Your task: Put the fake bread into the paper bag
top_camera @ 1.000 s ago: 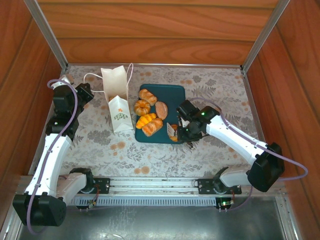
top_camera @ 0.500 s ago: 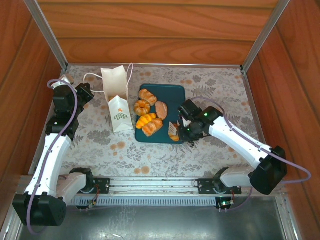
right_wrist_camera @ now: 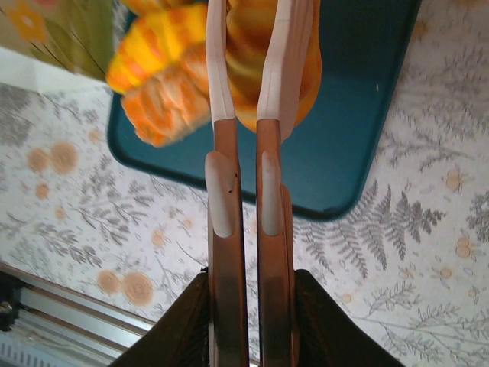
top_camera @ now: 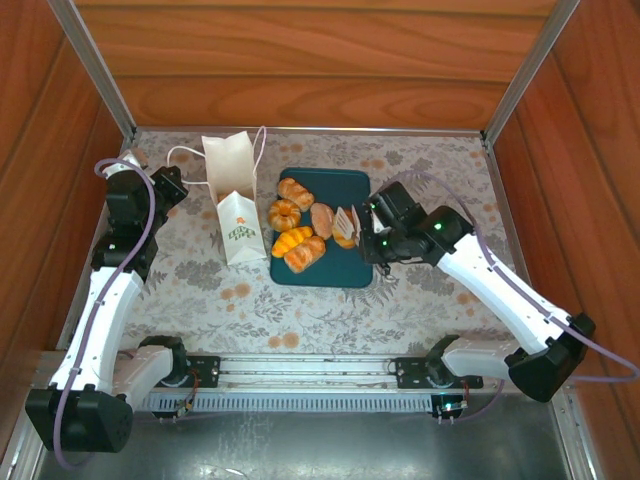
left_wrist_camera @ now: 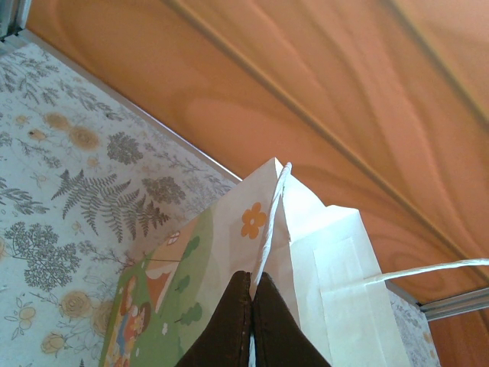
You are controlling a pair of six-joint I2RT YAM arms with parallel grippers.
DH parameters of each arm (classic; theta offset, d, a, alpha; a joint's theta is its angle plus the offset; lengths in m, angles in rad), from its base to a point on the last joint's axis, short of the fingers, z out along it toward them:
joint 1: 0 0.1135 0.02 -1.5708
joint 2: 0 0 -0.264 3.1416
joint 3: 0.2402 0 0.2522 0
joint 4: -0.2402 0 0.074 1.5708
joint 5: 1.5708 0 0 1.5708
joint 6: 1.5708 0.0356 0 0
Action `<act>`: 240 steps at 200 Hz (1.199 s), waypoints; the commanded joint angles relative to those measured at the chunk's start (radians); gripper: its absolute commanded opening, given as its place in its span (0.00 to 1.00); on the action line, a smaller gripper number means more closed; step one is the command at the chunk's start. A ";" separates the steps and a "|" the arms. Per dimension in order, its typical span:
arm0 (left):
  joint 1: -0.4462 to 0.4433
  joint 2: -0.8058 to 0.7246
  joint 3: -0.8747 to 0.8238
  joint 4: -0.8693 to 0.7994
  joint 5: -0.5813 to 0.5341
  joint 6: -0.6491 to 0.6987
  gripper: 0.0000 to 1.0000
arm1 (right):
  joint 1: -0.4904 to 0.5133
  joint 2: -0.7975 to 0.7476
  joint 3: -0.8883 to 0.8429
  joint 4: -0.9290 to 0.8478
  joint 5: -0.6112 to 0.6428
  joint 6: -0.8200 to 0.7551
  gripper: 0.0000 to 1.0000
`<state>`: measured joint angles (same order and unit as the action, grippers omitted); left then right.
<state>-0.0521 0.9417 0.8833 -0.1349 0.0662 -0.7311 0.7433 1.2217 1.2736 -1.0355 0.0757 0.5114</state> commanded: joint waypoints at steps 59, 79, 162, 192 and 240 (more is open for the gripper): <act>0.009 -0.006 0.020 0.002 0.006 0.004 0.00 | -0.013 0.000 0.275 0.075 0.063 -0.037 0.26; 0.009 -0.006 0.021 0.002 0.006 0.004 0.00 | -0.013 0.020 0.336 0.112 0.044 -0.049 0.26; 0.009 -0.004 0.024 0.001 0.007 0.003 0.00 | -0.010 0.159 0.614 0.248 -0.072 -0.090 0.26; 0.009 -0.001 0.026 0.001 0.009 0.002 0.00 | 0.003 0.221 0.709 0.269 -0.112 -0.093 0.26; 0.009 -0.001 0.020 0.003 0.010 0.001 0.00 | 0.059 0.343 0.856 0.269 -0.151 -0.102 0.26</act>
<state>-0.0521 0.9417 0.8833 -0.1349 0.0669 -0.7315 0.7673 1.5181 2.0571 -0.8280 -0.0261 0.4358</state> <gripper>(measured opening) 0.051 0.263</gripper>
